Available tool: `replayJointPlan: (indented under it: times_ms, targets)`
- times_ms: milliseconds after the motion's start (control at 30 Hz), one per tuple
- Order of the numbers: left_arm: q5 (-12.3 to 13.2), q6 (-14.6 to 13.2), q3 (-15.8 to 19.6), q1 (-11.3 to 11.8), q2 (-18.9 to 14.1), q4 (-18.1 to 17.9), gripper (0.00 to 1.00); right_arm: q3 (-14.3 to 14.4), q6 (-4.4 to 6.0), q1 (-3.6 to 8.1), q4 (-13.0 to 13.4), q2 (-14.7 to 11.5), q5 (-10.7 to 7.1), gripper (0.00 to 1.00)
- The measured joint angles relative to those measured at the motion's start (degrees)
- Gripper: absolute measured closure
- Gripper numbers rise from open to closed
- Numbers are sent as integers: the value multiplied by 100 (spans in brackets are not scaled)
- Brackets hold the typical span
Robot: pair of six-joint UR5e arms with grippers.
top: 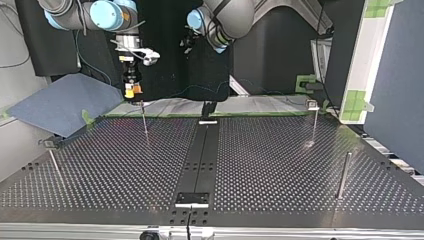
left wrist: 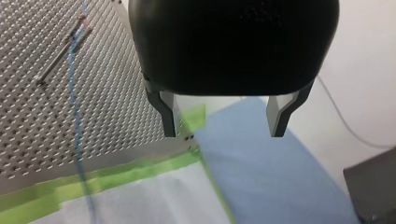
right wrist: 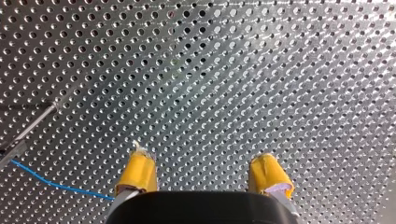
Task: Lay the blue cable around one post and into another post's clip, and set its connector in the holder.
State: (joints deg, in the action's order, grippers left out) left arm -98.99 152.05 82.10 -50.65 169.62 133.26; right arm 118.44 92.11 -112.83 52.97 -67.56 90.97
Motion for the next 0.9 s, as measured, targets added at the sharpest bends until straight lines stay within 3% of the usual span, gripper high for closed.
replayJointPlan:
  times_ms: [467, 900]
  targets:
    - [-98, 611, -685, 8, 684, -89, 6, 7, 21, -16, 74, 3, 0, 0]
    - [-68, 777, -1356, 6, 1357, -97, 6, 11, 69, -15, 76, 9, 0, 0]
